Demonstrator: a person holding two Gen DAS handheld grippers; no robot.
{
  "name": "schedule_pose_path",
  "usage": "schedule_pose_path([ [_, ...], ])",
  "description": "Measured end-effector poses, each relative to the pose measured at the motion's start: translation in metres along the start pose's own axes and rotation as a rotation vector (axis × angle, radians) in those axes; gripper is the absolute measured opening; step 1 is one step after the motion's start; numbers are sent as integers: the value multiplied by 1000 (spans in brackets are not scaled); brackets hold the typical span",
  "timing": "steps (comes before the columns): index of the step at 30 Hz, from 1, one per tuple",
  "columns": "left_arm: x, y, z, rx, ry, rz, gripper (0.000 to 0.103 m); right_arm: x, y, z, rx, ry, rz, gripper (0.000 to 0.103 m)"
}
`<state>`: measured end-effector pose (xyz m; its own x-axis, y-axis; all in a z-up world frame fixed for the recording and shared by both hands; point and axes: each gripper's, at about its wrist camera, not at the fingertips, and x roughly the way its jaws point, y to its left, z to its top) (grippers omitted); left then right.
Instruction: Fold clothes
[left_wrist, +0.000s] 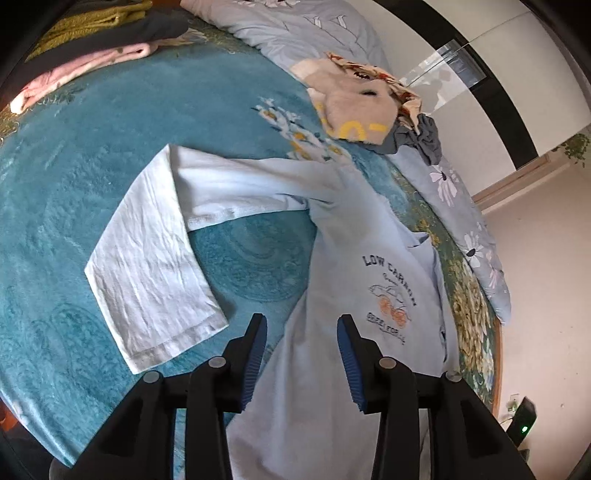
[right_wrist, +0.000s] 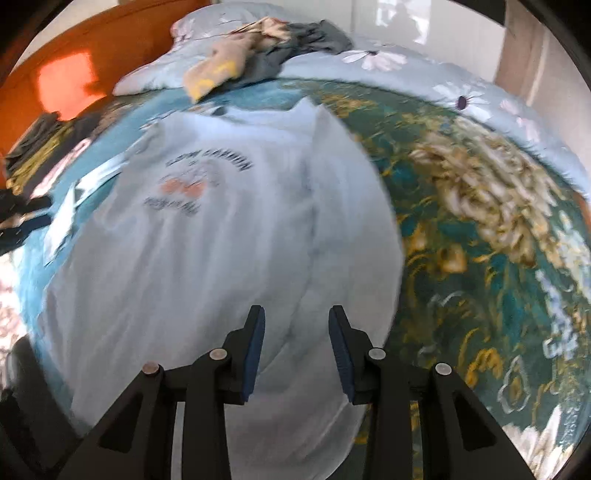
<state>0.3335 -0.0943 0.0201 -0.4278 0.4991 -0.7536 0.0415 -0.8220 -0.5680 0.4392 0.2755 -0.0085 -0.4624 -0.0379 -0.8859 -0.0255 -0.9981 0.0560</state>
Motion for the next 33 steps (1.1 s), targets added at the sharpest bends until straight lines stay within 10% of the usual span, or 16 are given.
schedule_pose_path([
  [8, 1, 1, -13, -10, 28, 7, 46, 16, 2, -18, -6, 92, -43, 33],
  [17, 4, 4, -24, -32, 49, 8, 46, 6, -9, -19, 8, 102, -74, 4],
  [33, 3, 7, -33, -48, 50, 24, 46, -42, -167, 77, 118, -136, -529, 3],
])
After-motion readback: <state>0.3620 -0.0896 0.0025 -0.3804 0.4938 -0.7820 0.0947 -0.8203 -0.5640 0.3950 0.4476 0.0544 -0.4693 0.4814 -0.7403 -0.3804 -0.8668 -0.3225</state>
